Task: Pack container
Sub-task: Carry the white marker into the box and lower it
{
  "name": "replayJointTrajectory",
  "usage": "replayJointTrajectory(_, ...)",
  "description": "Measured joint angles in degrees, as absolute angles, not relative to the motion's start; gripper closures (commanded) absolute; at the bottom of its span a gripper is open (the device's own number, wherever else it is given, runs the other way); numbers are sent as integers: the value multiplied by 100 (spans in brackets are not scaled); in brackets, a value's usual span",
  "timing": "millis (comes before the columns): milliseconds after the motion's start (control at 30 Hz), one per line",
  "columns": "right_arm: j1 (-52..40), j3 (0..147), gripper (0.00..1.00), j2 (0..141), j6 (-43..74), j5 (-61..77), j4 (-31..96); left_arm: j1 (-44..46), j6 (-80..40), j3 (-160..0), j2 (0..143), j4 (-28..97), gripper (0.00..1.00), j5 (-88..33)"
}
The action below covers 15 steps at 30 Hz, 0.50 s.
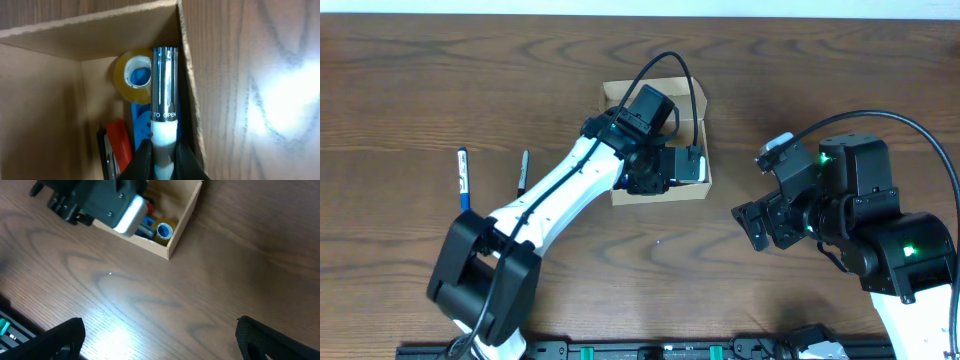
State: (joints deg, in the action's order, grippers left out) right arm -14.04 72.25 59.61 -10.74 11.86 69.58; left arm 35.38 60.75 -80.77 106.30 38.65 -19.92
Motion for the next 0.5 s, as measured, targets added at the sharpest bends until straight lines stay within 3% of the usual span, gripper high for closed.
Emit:
replayJointTrajectory(333,-1404,7225,1,5961,-1076,1186,6958,3535,6119,-8077,11159,3688,94,-1850)
replayJointTrajectory(433,-1404,7225,1,5961,-1074,1186,6958,3535,6125,-8077,11203,3684,76,-1787)
replayJointTrajectory(500,-1404,7225,1,5961,-1074,1186,6958,3535,6149,-8077,11209,3680,71,-1763)
